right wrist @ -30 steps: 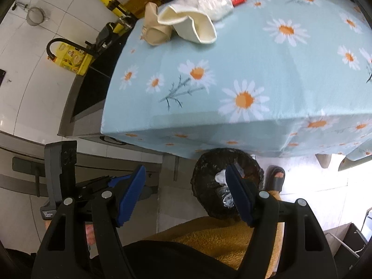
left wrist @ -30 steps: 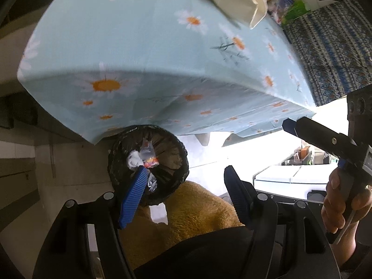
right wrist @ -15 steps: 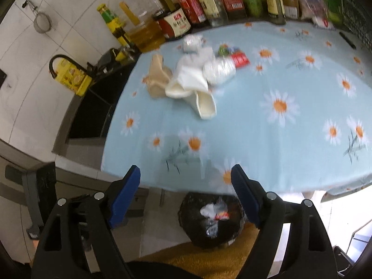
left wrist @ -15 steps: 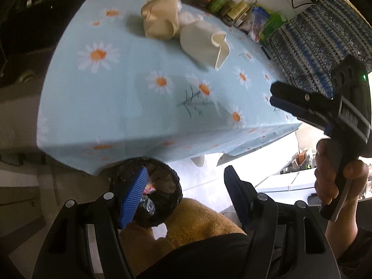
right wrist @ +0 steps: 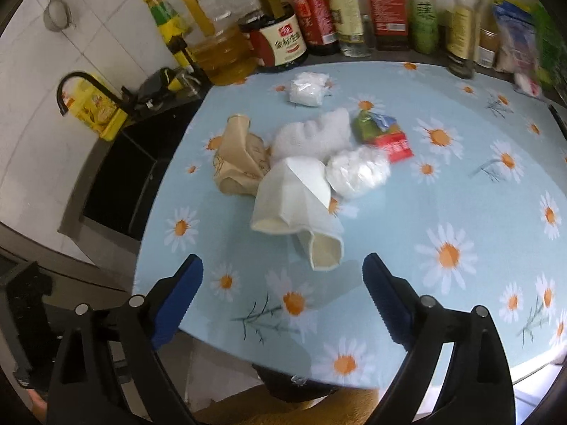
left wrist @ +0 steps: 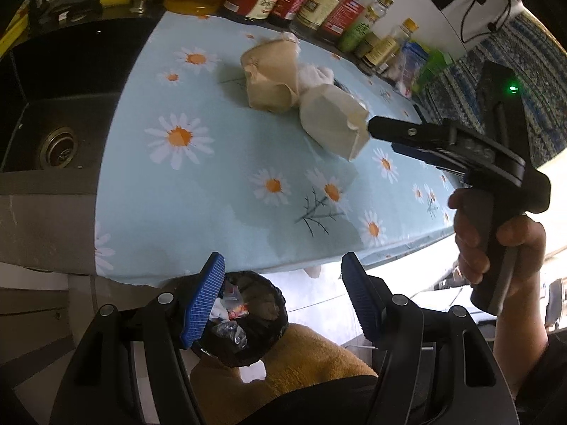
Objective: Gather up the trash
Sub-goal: 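Grasp the white paper cup with the right gripper while the left reaches the tan cup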
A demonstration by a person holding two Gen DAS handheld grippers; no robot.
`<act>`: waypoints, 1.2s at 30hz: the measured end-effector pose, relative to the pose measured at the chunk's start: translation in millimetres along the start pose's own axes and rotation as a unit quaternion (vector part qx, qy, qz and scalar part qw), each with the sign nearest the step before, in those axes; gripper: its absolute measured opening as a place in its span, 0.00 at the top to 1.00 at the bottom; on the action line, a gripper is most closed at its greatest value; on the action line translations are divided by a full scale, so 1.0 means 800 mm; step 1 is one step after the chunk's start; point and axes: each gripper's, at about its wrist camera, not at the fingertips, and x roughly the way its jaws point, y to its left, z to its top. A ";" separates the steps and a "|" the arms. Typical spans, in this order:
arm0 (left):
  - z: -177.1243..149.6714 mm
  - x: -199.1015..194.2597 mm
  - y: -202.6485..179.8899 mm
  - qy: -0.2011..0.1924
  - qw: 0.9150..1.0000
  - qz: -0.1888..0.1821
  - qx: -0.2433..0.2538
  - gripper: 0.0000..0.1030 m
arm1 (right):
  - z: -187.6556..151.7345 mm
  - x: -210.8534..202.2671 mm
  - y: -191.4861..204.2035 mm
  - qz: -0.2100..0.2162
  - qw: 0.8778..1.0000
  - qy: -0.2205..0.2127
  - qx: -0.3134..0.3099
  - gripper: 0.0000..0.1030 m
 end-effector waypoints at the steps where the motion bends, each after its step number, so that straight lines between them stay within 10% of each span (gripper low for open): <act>1: 0.003 0.001 0.001 -0.001 1.000 0.002 -0.003 0.36 | 0.004 0.008 0.001 -0.001 1.000 0.003 -0.004 0.12; 15: 0.033 0.006 0.031 -0.009 0.999 0.015 -0.039 0.36 | 0.042 0.062 -0.019 0.024 0.998 0.028 0.040 0.12; 23: 0.049 0.020 0.036 -0.002 0.999 0.011 -0.039 0.36 | 0.046 0.078 -0.044 0.052 0.992 0.067 0.096 0.42; 36: 0.079 0.022 0.042 -0.004 0.999 0.016 -0.036 0.36 | 0.033 0.053 -0.050 0.099 0.988 0.050 0.109 0.45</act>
